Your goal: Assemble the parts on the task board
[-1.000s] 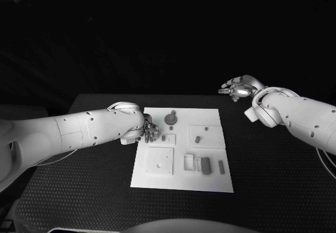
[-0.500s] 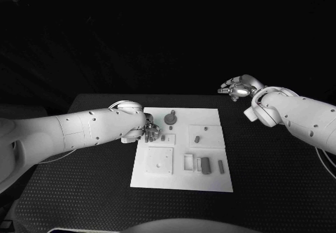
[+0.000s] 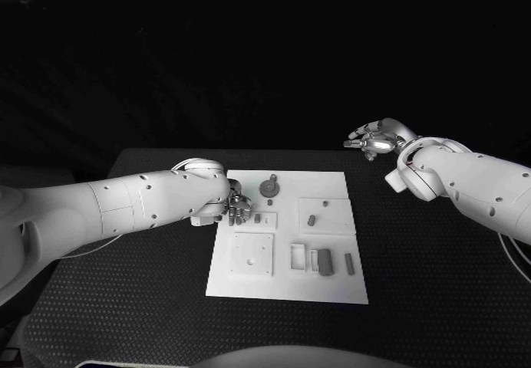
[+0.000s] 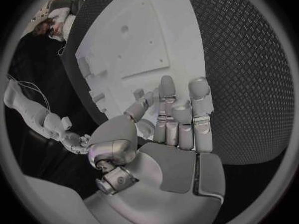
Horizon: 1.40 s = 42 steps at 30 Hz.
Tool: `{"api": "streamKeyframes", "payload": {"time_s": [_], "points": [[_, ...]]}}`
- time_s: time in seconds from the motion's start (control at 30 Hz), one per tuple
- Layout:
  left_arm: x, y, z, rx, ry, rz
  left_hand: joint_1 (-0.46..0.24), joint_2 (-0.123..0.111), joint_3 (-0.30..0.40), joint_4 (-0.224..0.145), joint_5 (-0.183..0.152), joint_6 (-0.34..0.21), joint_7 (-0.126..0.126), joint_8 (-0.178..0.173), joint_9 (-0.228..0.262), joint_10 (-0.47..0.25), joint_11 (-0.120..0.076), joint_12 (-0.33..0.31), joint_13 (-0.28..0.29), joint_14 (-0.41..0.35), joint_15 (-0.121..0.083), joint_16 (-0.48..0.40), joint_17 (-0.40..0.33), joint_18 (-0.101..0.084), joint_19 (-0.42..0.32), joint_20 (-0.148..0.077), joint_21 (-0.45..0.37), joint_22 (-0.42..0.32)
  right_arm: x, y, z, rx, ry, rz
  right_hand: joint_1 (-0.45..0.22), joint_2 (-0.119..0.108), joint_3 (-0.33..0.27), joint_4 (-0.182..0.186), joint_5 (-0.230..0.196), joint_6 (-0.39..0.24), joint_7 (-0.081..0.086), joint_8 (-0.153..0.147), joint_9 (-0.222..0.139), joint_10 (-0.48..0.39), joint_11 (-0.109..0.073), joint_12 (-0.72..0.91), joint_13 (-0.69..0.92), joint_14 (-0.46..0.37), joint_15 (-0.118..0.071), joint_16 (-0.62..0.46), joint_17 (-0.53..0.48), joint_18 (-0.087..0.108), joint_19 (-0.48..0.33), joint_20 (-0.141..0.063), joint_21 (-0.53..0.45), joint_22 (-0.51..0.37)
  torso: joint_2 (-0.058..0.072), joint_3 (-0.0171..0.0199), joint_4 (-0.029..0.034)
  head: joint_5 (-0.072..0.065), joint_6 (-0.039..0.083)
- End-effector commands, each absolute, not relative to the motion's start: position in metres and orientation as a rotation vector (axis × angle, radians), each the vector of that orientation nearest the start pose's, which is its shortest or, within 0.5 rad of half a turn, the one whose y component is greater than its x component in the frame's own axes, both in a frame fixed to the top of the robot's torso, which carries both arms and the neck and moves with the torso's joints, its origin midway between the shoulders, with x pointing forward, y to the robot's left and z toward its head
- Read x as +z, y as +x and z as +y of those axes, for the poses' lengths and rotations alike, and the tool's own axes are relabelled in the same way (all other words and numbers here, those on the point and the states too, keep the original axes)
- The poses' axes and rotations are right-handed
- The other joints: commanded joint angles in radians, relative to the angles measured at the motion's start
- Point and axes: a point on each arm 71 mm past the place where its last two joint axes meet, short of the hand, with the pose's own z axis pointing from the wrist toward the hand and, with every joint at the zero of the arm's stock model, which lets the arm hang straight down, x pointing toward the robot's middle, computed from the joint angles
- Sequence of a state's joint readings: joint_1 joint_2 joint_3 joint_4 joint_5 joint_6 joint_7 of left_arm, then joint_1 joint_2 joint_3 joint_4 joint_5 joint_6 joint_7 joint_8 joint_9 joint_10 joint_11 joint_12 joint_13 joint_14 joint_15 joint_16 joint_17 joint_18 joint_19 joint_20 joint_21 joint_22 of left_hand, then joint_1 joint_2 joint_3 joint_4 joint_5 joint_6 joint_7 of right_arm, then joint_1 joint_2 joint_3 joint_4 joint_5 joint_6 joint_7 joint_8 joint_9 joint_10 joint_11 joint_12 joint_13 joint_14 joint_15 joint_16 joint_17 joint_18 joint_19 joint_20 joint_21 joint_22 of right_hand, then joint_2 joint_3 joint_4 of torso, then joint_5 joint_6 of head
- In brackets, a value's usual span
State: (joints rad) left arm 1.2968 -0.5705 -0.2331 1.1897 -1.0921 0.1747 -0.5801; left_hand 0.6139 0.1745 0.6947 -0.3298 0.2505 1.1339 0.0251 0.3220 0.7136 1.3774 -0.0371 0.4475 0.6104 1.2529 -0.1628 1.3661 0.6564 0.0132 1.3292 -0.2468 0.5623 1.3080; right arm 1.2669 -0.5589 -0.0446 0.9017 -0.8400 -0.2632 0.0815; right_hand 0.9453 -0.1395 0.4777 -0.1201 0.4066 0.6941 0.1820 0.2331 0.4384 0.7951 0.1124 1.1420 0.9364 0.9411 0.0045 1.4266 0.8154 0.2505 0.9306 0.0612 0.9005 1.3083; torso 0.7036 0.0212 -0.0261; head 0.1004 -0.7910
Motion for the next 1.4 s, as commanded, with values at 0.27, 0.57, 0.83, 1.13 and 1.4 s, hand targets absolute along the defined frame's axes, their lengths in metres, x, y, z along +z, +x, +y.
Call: {"api": "streamKeyframes", "payload": {"time_s": [0.27, 0.57, 0.83, 1.13, 1.4], "points": [[-0.2689, 0.5151, 0.1839, -0.165, -0.119, 2.478, 0.0, 0.008, 0.103, 0.036, 0.009, 0.055, 0.006, 0.008, 0.004, 0.052, -0.034, 0.009, 0.002, 0.008, -0.013, 0.007, 0.0, 0.004, 0.0, -0.008, 0.01, 0.023, -0.1828, 0.5945, -0.2456, 0.768, 0.449, 1.652, -0.003, 0.004, 0.002, -0.001, 0.002, 0.0, 0.04, 0.005, -0.002, -0.006, -0.002, 0.003, -0.002, -0.006, -0.001, -0.005, -0.002, 0.011, -0.001, 0.004, -0.006, 0.003, 0.0, 0.0004, 0.0001, -0.002, 0.0], [-0.269, 0.5168, 0.1863, -0.152, -0.122, 2.479, -0.001, 0.008, 0.106, 0.036, 0.014, 0.057, 0.005, 0.009, 0.006, 0.054, -0.035, 0.011, 0.003, 0.008, -0.013, 0.008, 0.0, 0.004, 0.0, -0.008, 0.013, 0.023, -0.1843, 0.5943, -0.2446, 0.769, 0.449, 1.655, -0.003, 0.004, 0.002, -0.001, 0.002, 0.0, 0.04, 0.005, -0.002, -0.007, -0.002, 0.004, -0.003, -0.007, -0.001, -0.005, -0.002, 0.011, -0.001, 0.004, -0.007, 0.003, 0.0, 0.0009, -0.0003, -0.001, -0.002], [-0.2689, 0.5179, 0.1882, -0.132, -0.114, 2.474, -0.003, 0.007, 0.109, 0.036, 0.019, 0.059, 0.004, 0.01, 0.009, 0.056, -0.036, 0.013, 0.004, 0.008, -0.014, 0.008, -0.001, 0.005, 0.0, -0.008, 0.015, 0.023, -0.1845, 0.5943, -0.2454, 0.767, 0.45, 1.654, -0.003, 0.004, 0.002, -0.001, 0.002, 0.0, 0.04, 0.005, -0.002, -0.007, -0.002, 0.004, -0.003, -0.007, -0.001, -0.005, -0.002, 0.011, -0.001, 0.004, -0.007, 0.003, 0.0, 0.0004, -0.0001, -0.001, -0.001], [-0.2685, 0.5187, 0.1906, -0.104, -0.091, 2.464, -0.003, 0.006, 0.11, 0.036, 0.02, 0.059, 0.004, 0.011, 0.01, 0.056, -0.036, 0.014, 0.005, 0.008, -0.015, 0.008, -0.002, 0.005, 0.0, -0.009, 0.016, 0.023, -0.1846, 0.5942, -0.2455, 0.767, 0.45, 1.655, -0.003, 0.004, 0.001, -0.001, 0.002, 0.0, 0.04, 0.006, -0.002, -0.007, -0.002, 0.004, -0.004, -0.007, -0.001, -0.005, -0.002, 0.011, -0.001, 0.004, -0.007, 0.003, 0.0, -0.0002, 0.0003, -0.002, -0.001], [-0.2685, 0.5187, 0.1919, -0.1, -0.093, 2.464, -0.003, 0.006, 0.111, 0.036, 0.021, 0.059, 0.003, 0.011, 0.011, 0.056, -0.037, 0.015, 0.005, 0.009, -0.015, 0.008, -0.002, 0.005, 0.0, -0.009, 0.017, 0.023, -0.1848, 0.5941, -0.2455, 0.767, 0.45, 1.655, -0.003, 0.004, 0.001, -0.001, 0.002, 0.0, 0.04, 0.006, -0.003, -0.007, -0.001, 0.005, -0.004, -0.007, -0.001, -0.005, -0.002, 0.011, -0.001, 0.004, -0.007, 0.003, 0.0, -0.0005, 0.0005, -0.002, -0.004]]}}
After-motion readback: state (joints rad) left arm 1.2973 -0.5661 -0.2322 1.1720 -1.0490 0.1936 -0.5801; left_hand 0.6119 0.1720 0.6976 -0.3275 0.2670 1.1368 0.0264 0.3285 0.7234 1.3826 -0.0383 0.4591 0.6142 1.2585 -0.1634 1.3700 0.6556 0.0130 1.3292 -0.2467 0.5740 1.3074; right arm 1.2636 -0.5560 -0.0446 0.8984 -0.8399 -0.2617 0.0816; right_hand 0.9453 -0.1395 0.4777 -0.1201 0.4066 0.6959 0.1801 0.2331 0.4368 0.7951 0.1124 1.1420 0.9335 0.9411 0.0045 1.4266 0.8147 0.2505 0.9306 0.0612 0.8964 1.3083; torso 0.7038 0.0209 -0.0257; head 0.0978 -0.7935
